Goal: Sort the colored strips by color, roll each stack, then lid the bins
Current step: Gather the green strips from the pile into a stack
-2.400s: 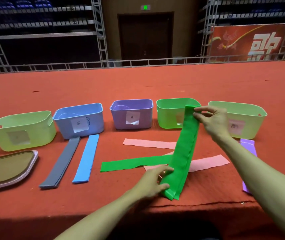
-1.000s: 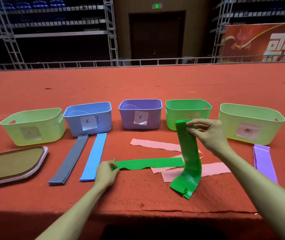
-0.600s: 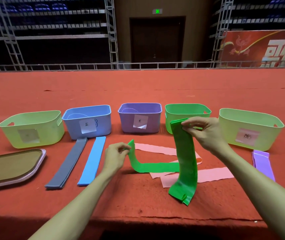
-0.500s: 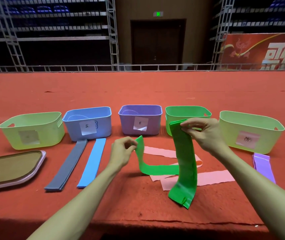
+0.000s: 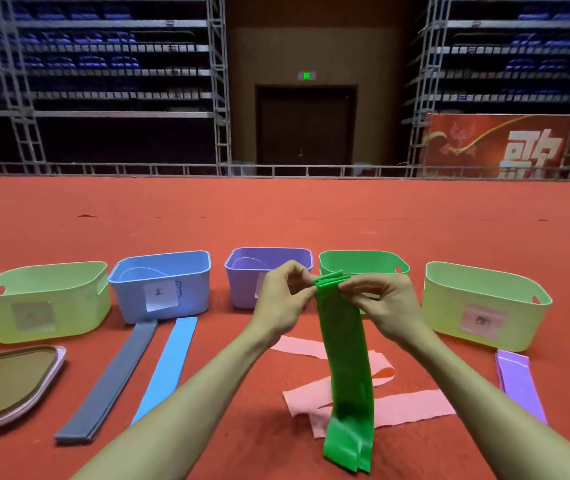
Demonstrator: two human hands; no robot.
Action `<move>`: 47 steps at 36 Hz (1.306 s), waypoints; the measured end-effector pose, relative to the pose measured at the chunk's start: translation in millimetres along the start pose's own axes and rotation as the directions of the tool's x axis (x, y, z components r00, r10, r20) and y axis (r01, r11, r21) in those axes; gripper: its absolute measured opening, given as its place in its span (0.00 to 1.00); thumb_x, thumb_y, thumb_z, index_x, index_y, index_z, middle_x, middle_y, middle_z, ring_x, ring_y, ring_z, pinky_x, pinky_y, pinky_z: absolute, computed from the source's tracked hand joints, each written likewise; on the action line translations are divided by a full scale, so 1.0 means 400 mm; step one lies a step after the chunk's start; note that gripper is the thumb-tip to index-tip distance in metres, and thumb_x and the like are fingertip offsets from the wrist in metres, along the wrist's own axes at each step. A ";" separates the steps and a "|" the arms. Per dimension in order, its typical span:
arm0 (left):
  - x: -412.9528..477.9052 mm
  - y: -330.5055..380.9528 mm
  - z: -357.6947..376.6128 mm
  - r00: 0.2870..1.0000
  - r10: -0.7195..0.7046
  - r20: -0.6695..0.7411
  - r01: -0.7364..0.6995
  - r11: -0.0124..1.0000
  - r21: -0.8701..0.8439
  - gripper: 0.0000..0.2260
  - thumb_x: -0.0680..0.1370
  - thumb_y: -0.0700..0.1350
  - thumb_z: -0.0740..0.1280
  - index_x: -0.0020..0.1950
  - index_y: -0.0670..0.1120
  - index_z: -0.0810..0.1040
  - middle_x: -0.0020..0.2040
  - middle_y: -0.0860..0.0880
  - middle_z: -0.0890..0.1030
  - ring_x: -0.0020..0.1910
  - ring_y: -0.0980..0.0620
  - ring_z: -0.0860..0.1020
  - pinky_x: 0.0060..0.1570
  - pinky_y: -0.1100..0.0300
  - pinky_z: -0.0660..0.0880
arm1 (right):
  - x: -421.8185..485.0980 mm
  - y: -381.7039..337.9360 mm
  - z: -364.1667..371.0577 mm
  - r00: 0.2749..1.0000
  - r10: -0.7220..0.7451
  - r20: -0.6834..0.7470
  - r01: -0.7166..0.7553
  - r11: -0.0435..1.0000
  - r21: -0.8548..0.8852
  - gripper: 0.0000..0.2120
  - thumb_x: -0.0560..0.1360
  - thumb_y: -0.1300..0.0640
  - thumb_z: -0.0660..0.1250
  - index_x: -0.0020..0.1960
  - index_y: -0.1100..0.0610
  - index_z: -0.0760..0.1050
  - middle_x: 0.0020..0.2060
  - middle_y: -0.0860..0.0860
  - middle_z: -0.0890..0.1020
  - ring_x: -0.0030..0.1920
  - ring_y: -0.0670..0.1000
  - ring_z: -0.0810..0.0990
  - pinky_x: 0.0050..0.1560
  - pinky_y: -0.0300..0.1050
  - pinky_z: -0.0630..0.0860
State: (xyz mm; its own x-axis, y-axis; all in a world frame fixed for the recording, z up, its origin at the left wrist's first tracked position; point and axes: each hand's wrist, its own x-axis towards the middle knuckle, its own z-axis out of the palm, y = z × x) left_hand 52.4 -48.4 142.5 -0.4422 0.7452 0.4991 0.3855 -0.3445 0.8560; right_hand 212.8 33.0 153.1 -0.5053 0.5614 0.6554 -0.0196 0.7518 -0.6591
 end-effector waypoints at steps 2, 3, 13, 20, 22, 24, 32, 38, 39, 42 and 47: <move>0.002 0.004 0.005 1.000 -0.004 0.016 0.004 1.000 -0.005 0.13 0.72 0.29 0.69 0.39 0.46 0.73 0.47 0.37 0.83 0.46 0.50 0.81 0.51 0.54 0.78 | 0.003 -0.002 -0.004 1.000 -0.001 -0.003 0.001 1.000 -0.005 0.16 0.68 0.72 0.72 0.42 0.52 0.83 0.37 0.43 0.84 0.40 0.42 0.83 0.45 0.35 0.79; 0.003 0.005 0.007 1.000 -0.005 0.022 0.006 1.000 -0.014 0.13 0.72 0.28 0.68 0.39 0.47 0.73 0.48 0.37 0.83 0.47 0.49 0.81 0.52 0.54 0.79 | 0.004 -0.003 -0.005 1.000 -0.002 -0.006 0.002 1.000 -0.008 0.15 0.68 0.73 0.71 0.42 0.52 0.83 0.37 0.43 0.84 0.40 0.41 0.83 0.45 0.34 0.79; 0.000 0.026 0.012 0.999 0.005 0.051 0.000 0.994 -0.111 0.13 0.73 0.28 0.67 0.41 0.46 0.73 0.46 0.43 0.84 0.52 0.47 0.82 0.56 0.55 0.77 | -0.004 -0.014 -0.010 1.000 0.016 -0.017 -0.015 1.000 0.017 0.16 0.69 0.72 0.71 0.41 0.51 0.83 0.38 0.46 0.85 0.40 0.43 0.84 0.44 0.36 0.80; -0.016 0.042 0.016 0.993 0.018 0.115 0.007 0.976 -0.219 0.09 0.71 0.32 0.66 0.41 0.46 0.75 0.45 0.41 0.82 0.47 0.51 0.80 0.48 0.59 0.76 | -0.003 -0.013 -0.009 0.998 0.032 -0.063 -0.031 0.999 0.012 0.18 0.68 0.72 0.72 0.39 0.48 0.82 0.35 0.40 0.84 0.40 0.43 0.84 0.45 0.36 0.80; -0.019 0.043 0.019 0.992 0.051 0.112 -0.031 0.984 -0.177 0.09 0.71 0.34 0.70 0.42 0.47 0.75 0.43 0.44 0.81 0.45 0.53 0.79 0.48 0.58 0.77 | -0.005 -0.013 -0.009 0.998 0.029 -0.061 -0.028 0.999 0.018 0.17 0.68 0.71 0.72 0.40 0.48 0.82 0.35 0.40 0.83 0.40 0.43 0.84 0.45 0.35 0.80; -0.019 0.044 0.025 0.991 0.071 0.109 -0.056 0.989 -0.134 0.12 0.70 0.32 0.73 0.43 0.46 0.73 0.44 0.43 0.81 0.44 0.54 0.80 0.48 0.58 0.79 | -0.008 -0.017 -0.011 0.998 0.021 -0.060 -0.019 0.999 0.027 0.16 0.68 0.70 0.73 0.40 0.48 0.82 0.36 0.40 0.83 0.41 0.42 0.83 0.45 0.34 0.79; -0.014 0.053 0.030 0.994 0.106 0.023 -0.103 0.989 -0.107 0.11 0.71 0.31 0.72 0.45 0.42 0.73 0.41 0.47 0.79 0.42 0.55 0.78 0.48 0.57 0.77 | -0.006 -0.010 -0.020 0.998 0.062 -0.019 -0.057 0.983 0.172 0.12 0.66 0.67 0.75 0.44 0.53 0.83 0.54 0.48 0.82 0.55 0.42 0.80 0.52 0.36 0.78; -0.011 0.053 0.034 0.995 0.097 0.018 -0.092 0.979 -0.184 0.12 0.72 0.31 0.71 0.48 0.43 0.73 0.43 0.48 0.80 0.44 0.55 0.79 0.49 0.58 0.77 | 0.009 -0.014 -0.015 0.997 0.057 -0.044 -0.050 0.986 0.158 0.17 0.66 0.72 0.73 0.38 0.49 0.82 0.35 0.42 0.85 0.39 0.44 0.84 0.44 0.38 0.80; -0.013 0.049 0.035 0.997 0.076 0.032 -0.068 0.974 -0.215 0.13 0.72 0.31 0.70 0.50 0.44 0.72 0.45 0.48 0.81 0.45 0.55 0.80 0.49 0.59 0.77 | 0.012 -0.016 -0.012 0.997 0.059 -0.055 -0.050 0.986 0.162 0.17 0.66 0.72 0.73 0.38 0.49 0.82 0.34 0.42 0.85 0.38 0.45 0.84 0.43 0.39 0.80; -0.030 0.023 0.043 0.989 -0.020 0.149 0.059 0.962 -0.267 0.19 0.73 0.33 0.70 0.57 0.50 0.69 0.52 0.42 0.82 0.51 0.50 0.81 0.51 0.54 0.79 | 0.019 -0.027 -0.009 0.995 0.049 -0.086 -0.032 0.982 0.188 0.16 0.67 0.72 0.73 0.39 0.50 0.82 0.34 0.43 0.85 0.38 0.47 0.84 0.42 0.41 0.81; -0.088 -0.044 0.057 0.953 -0.117 0.278 0.163 0.976 -0.146 0.25 0.73 0.34 0.70 0.63 0.54 0.65 0.55 0.42 0.82 0.55 0.47 0.81 0.49 0.51 0.80 | 0.040 -0.048 -0.019 0.990 0.047 -0.131 -0.017 0.976 0.218 0.13 0.68 0.71 0.73 0.42 0.53 0.82 0.35 0.44 0.85 0.38 0.48 0.84 0.41 0.45 0.82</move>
State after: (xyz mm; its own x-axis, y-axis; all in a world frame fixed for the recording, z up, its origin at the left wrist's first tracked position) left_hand 79.6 -55.6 107.0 -0.2415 0.9098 0.3377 0.1858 -0.2982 0.9362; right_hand 211.5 30.0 179.0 -0.3881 0.6364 0.6666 -0.1990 0.6484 -0.7348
